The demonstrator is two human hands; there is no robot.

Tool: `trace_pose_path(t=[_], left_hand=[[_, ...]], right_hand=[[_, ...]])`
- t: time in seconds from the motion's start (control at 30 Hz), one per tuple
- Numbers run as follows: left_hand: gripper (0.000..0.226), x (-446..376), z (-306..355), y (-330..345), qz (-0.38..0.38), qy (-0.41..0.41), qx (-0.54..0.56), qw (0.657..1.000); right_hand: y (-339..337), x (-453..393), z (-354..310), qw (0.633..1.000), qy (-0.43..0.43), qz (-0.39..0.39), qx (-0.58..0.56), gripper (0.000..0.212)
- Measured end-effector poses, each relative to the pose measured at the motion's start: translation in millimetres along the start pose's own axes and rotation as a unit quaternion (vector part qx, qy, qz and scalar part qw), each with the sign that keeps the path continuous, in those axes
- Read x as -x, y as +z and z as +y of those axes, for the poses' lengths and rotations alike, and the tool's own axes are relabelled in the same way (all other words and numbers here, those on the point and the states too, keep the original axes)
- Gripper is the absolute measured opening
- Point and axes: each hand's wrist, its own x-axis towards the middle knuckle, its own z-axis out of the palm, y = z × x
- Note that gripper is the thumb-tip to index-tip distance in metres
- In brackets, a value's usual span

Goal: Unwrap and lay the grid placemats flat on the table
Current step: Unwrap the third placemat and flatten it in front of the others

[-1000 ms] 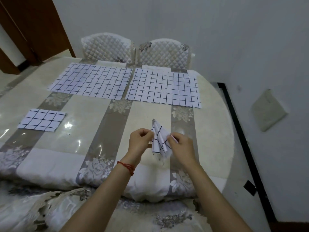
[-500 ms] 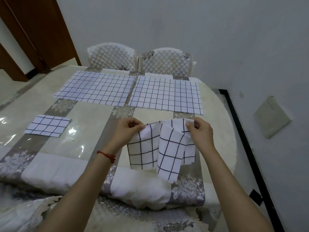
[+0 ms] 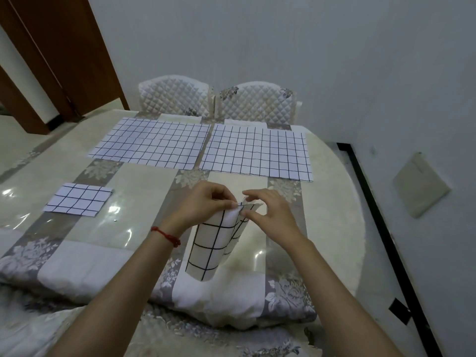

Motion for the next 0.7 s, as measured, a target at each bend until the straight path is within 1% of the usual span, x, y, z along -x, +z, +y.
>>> trace_pose_path(t=[0.07, 0.17, 0.27, 0.3, 0.4, 0.47, 0.53, 0.6, 0.67, 0.7], left_hand=[[0.024, 0, 0, -1, -0.003, 0.0, 0.01, 1.0], [0.018, 0, -2, -3, 0.023, -0.01, 0.018, 1.0], [0.014, 0, -6, -1, 0.044, -0.031, 0.023, 0.998], [0.012, 0, -7, 0, 0.048, -0.037, 0.024, 0.998], [0.01, 0, -11, 1, 0.082, -0.058, 0.04, 0.994], [0.013, 0, -15, 0, 0.111, -0.067, 0.046, 0.99], [0.018, 2, -19, -2, 0.13, -0.073, 0.034, 0.988], [0.02, 4, -24, -4, 0.131, -0.073, 0.01, 0.989], [0.012, 5, -30, -4, 0.116, -0.066, -0.052, 0.99], [0.002, 5, -31, -3, 0.102, -0.05, -0.086, 0.99]], right_hand=[[-1, -1, -2, 1.0, 0.006, -0.009, -0.025, 0.033], [0, 1, -4, 0.996, 0.042, -0.016, -0.077, 0.02], [-1, 3, -1, 0.993, 0.073, -0.018, -0.086, 0.021], [-2, 3, 1, 0.993, 0.078, -0.031, -0.087, 0.02], [-5, 2, 6, 0.989, 0.092, -0.097, -0.07, 0.005], [-8, 2, 10, 0.987, 0.097, -0.119, -0.052, 0.015], [-14, 2, 13, 0.988, 0.102, -0.109, -0.041, 0.019], [-22, 0, 12, 0.99, 0.101, -0.095, -0.025, 0.018], [-29, -3, 7, 0.992, 0.087, -0.096, 0.0, 0.017], [-32, -5, 3, 0.991, 0.078, -0.104, 0.018, 0.013]])
